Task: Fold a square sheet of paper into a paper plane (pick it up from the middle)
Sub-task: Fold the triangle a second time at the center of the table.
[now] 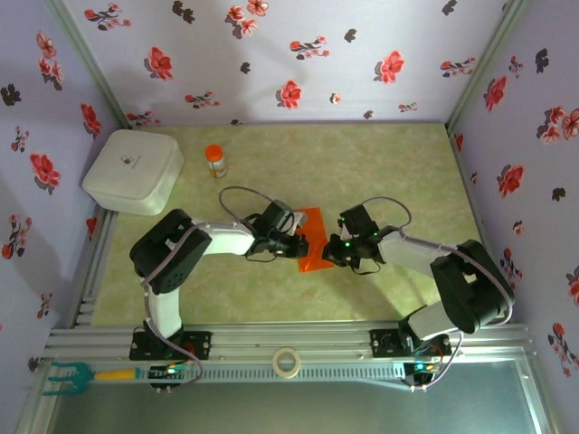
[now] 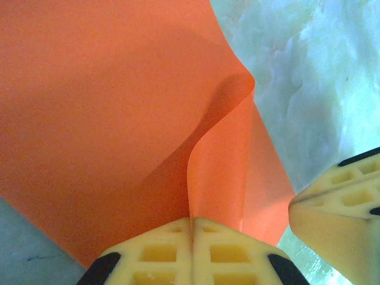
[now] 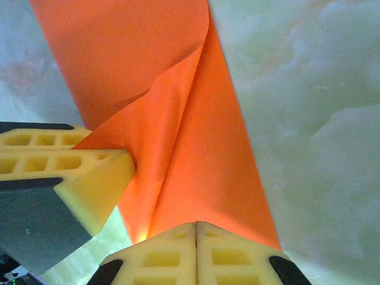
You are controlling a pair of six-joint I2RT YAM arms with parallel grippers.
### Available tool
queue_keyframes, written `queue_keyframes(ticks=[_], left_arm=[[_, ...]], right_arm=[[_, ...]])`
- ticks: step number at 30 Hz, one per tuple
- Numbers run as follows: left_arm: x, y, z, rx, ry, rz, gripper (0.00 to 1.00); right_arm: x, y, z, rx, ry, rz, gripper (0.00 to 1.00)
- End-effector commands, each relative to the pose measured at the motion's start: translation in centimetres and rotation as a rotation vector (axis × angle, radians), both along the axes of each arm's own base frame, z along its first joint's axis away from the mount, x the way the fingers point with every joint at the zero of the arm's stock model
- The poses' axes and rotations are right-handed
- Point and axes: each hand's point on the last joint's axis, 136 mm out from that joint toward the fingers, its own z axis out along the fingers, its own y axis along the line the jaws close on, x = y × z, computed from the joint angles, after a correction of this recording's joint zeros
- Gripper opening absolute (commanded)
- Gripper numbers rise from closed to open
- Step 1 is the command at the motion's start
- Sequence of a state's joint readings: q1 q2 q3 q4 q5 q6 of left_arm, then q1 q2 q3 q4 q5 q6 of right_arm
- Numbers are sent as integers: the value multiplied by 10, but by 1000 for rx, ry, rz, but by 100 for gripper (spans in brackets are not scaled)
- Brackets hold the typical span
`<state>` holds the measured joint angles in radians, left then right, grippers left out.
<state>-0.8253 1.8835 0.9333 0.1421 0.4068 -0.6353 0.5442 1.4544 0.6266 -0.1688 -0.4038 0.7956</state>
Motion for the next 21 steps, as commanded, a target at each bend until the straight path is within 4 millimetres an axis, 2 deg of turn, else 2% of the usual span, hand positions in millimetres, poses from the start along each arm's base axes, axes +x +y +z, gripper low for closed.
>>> queue_keyframes(ticks=[1, 5, 11, 21], left_arm=[[-13, 9, -10, 4, 106, 81, 5], [-15, 2, -3, -33, 104, 99, 5], [-14, -1, 2, -11, 85, 68, 6], [-8, -2, 13, 31, 37, 23, 7]], right_arm=[[-3, 1, -1, 27, 21, -27, 8], [-1, 4, -4, 58, 31, -47, 8], [6, 14, 2, 126, 29, -57, 8], [-7, -11, -29, -17, 85, -65, 5]])
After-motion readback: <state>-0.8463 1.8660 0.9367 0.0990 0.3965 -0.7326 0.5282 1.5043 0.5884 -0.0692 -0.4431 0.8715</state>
